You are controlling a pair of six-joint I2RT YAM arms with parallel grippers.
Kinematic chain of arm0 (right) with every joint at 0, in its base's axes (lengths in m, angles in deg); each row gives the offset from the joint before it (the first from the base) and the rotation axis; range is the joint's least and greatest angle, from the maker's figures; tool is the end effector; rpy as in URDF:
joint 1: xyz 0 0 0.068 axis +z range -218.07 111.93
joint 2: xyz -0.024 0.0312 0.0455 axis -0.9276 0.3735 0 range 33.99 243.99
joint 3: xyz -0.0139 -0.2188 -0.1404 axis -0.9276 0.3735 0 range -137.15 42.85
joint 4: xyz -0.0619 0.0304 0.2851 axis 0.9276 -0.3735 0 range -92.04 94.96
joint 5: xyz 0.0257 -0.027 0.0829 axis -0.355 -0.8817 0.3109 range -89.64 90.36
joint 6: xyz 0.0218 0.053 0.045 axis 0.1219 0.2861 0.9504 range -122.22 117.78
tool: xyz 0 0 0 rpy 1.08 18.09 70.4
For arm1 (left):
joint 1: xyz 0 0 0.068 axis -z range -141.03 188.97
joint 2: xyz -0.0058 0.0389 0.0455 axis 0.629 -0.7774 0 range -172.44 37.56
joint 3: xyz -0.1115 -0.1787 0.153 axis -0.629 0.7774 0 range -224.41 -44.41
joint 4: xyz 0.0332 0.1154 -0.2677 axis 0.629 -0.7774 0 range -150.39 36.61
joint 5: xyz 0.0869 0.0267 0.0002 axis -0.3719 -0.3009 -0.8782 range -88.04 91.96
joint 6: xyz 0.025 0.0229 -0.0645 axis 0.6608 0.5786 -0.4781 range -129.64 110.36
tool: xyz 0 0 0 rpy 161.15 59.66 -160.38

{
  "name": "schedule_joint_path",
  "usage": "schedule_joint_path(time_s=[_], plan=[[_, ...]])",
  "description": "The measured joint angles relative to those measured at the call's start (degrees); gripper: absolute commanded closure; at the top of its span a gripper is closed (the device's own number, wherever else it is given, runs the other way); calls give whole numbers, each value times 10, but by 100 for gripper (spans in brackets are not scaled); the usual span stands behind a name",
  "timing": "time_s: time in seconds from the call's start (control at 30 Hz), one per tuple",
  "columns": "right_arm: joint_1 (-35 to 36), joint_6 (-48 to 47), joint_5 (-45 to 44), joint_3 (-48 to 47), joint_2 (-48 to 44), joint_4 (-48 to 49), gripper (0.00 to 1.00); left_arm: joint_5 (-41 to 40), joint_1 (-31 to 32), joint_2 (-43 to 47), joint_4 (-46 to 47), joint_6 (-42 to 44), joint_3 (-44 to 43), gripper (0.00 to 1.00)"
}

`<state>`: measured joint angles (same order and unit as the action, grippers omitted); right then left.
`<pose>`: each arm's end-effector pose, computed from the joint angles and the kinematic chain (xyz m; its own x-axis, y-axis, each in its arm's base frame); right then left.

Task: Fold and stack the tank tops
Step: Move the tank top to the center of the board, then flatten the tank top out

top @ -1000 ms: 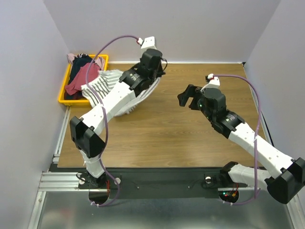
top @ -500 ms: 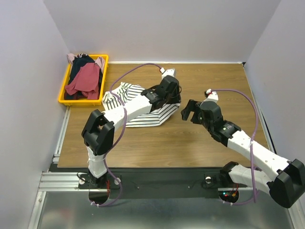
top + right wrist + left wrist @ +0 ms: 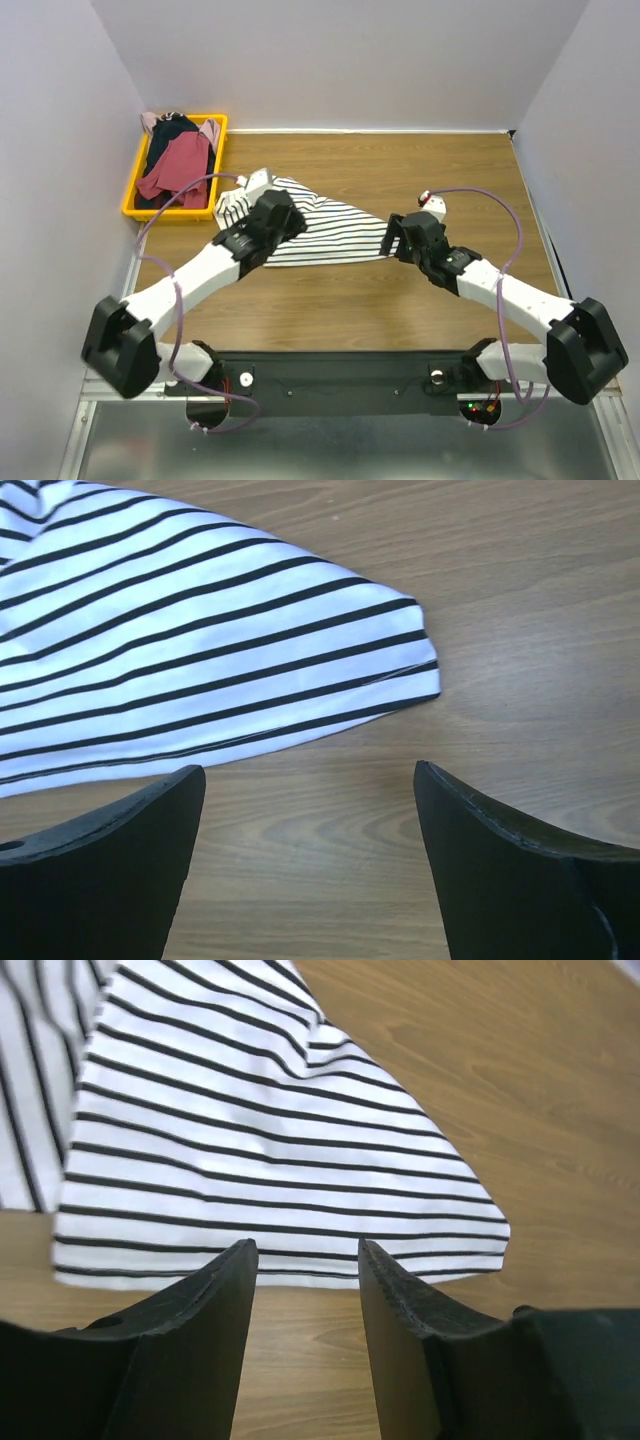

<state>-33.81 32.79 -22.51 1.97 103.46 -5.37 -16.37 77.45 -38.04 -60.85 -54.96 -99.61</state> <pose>0.2665 0.1529 0.1863 -0.5795 0.2449 -0.7773 0.0777 0.9660 0.2464 0.2906 -0.2065 0.2544 -0.5224 -0.4470 -0.7262 0.0022 0.8509 -0.5253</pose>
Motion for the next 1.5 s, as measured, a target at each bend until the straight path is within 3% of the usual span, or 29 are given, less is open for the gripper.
schedule_joint_path(time_s=[0.17, 0.23, 0.4, 0.77, 1.1, 1.5], plan=[[-33, 2, -8, -8, 43, 3, 32, -9, -45, 115, 8, -44, 135, 60], [-50, 2, -6, -19, 75, 8, 39, -3, -66, 123, 4, -56, 180, 60], [-96, -8, 27, -23, 119, 23, 46, 1, -91, 105, 7, -62, 219, 60], [-133, -26, 89, -23, 162, 79, 52, 24, -134, 59, 52, -46, 235, 60], [-136, -23, 87, -21, 190, 87, 52, 43, -135, 26, 87, -35, 237, 53], [-137, -22, 85, -21, 209, 97, 57, 37, -139, -30, 129, -30, 238, 53]])
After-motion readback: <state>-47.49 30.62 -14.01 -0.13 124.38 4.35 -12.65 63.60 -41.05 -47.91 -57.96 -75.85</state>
